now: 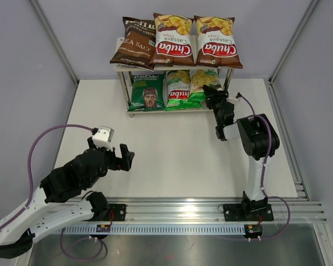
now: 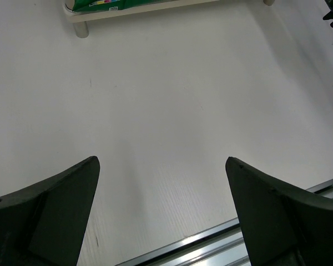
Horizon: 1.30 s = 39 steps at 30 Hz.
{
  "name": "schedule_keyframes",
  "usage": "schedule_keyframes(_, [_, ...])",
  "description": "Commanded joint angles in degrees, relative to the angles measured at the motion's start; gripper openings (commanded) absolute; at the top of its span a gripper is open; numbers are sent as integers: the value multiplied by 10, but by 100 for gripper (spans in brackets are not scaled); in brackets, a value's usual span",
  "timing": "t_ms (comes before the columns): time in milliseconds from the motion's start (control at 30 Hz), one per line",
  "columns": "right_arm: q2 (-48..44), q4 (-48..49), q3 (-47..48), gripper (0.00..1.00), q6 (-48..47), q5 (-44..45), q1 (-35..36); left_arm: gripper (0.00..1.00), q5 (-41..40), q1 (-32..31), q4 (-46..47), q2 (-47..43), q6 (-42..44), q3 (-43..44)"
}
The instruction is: Place and organize the chips bags onto the shelf
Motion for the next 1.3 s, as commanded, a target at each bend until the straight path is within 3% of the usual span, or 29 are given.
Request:
schedule_keyframes(0, [7, 76, -14, 36, 11, 47, -1, 99, 8, 1, 22, -5, 9, -4])
schedule_keyframes(300, [14, 58, -55, 38, 33, 54, 13, 99, 7, 1, 22, -11, 9, -4])
schedule_keyframes(400, [4, 35, -60, 43, 37, 57, 18, 99, 8, 1, 22, -12, 9, -5])
schedule_keyframes(633, [-32, -130, -45, 52, 34, 57, 17, 99, 7, 1, 22, -13, 8, -6])
schedule_keyframes(900, [-86, -261, -31, 79, 18, 28, 18, 99, 10, 1, 23, -17, 9, -6])
schedule_keyframes(1267, [-155, -376, -30, 84, -37, -19, -9, 99, 13, 1, 26, -20, 9, -8])
